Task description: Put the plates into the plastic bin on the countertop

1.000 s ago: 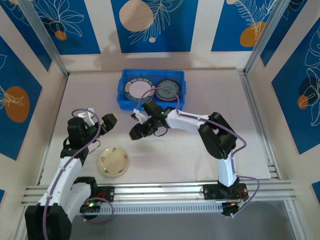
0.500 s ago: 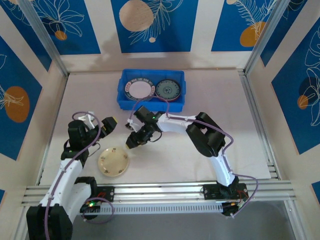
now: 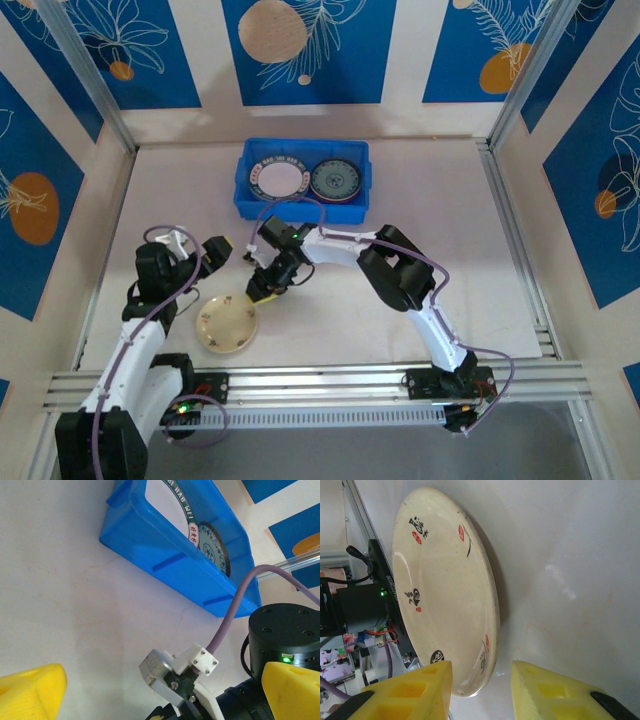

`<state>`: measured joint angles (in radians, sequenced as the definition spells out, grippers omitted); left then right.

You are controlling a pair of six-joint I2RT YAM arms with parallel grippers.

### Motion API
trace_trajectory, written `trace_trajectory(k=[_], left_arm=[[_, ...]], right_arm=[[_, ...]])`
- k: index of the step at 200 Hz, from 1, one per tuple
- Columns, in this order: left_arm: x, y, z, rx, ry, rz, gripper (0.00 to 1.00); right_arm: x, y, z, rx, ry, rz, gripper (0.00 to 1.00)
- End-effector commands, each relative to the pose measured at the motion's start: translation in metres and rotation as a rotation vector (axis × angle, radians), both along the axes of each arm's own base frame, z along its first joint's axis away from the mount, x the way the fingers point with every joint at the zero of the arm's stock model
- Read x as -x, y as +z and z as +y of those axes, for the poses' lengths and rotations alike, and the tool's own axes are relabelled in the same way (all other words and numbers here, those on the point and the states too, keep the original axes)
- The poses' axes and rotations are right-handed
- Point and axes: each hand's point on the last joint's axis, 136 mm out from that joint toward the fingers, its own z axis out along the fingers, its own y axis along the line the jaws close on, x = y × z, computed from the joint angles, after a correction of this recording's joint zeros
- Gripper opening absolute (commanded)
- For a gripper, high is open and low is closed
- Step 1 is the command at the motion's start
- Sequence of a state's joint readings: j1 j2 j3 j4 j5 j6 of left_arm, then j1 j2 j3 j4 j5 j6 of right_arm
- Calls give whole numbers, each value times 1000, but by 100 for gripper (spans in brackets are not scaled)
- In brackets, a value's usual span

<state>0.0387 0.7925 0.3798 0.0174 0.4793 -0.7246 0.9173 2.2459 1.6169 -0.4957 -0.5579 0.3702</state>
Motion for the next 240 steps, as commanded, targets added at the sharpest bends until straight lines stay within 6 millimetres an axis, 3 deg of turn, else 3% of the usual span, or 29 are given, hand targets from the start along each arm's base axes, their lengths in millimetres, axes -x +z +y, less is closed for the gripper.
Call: trace_trajectory(k=[1,97,166,240], left_arm=[[3,-2,2,-4,-3,-12,100],[4,-5,5,-4,5,-9,100],[4,-9,6,-5,10,2,100],[4,-9,6,-11,10,2,100]], right_arm=[[12,3,5,-6,47,39,37],[16,-14,13,78,65,61,24],[21,-19,20,98,90,67,24],[19,-26,20,121,83,90,13]])
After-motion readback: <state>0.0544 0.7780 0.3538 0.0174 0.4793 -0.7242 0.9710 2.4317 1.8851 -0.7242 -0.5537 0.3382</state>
